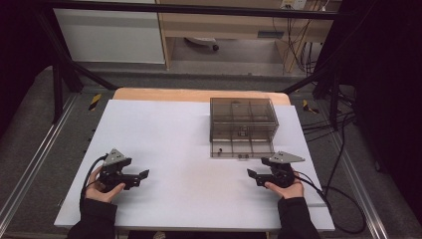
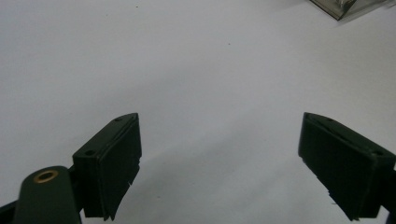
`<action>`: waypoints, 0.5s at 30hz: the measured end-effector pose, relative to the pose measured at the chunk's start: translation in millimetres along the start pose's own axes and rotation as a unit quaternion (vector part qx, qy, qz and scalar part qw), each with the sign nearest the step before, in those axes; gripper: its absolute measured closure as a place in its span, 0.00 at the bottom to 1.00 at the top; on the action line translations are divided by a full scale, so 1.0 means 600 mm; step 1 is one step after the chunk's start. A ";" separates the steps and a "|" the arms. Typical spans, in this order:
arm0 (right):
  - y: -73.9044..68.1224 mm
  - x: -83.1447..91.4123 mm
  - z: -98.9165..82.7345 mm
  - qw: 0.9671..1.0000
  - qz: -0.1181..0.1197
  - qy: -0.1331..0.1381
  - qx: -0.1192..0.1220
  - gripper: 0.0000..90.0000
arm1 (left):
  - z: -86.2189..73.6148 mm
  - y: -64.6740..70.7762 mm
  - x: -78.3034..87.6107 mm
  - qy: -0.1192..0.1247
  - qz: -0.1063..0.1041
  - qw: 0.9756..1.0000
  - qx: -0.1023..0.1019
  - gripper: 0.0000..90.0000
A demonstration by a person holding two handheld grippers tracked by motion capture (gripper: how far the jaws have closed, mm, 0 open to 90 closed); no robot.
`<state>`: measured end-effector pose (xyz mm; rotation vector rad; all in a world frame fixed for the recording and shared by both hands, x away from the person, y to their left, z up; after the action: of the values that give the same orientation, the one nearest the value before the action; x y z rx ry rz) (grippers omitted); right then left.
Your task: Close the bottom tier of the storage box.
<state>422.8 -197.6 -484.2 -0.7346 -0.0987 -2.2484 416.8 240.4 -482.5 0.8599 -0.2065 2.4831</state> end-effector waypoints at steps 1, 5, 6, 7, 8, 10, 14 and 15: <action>0.000 -0.001 0.000 1.000 0.001 0.000 -0.001 0.30 | 0.000 0.000 0.000 0.000 0.000 1.000 -0.001 0.15; 0.000 -0.006 0.002 1.000 0.000 -0.008 0.004 0.38 | 0.000 0.001 -0.001 -0.001 0.001 1.000 -0.001 0.15; -0.001 -0.007 0.002 1.000 0.001 -0.009 0.006 0.39 | 0.000 0.001 0.000 -0.001 0.001 1.000 0.000 0.15; -0.001 -0.008 0.002 1.000 0.002 -0.009 0.003 0.41 | 0.000 0.001 0.000 0.001 0.000 1.000 0.000 0.15; 0.000 -0.010 0.001 1.000 0.000 -0.011 0.002 0.43 | 0.000 0.001 0.000 0.001 0.000 1.000 0.001 0.15; 0.002 -0.013 0.000 1.000 0.002 -0.016 -0.004 0.47 | 0.001 0.001 0.000 0.001 0.000 1.000 0.001 0.15; 0.005 -0.016 0.001 1.000 0.000 -0.017 -0.003 0.53 | 0.001 0.000 0.000 0.001 0.001 1.000 0.003 0.15; 0.006 -0.016 0.001 1.000 -0.001 -0.017 -0.003 0.55 | 0.001 0.000 0.000 0.002 0.001 1.000 0.002 0.15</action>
<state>430.9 -193.6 -489.4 -0.7766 -0.1085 -2.2387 417.2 240.2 -482.0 0.8574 -0.1998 2.4873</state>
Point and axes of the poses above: each handheld gripper's, and its own axes: x roughly backward along the jaws, z roughly out of its top, y roughly to its right, the point moved 7 cm from there along -x, roughly forward along the jaws, and after that the axes turned 6 degrees about z, right-handed, at the moved point
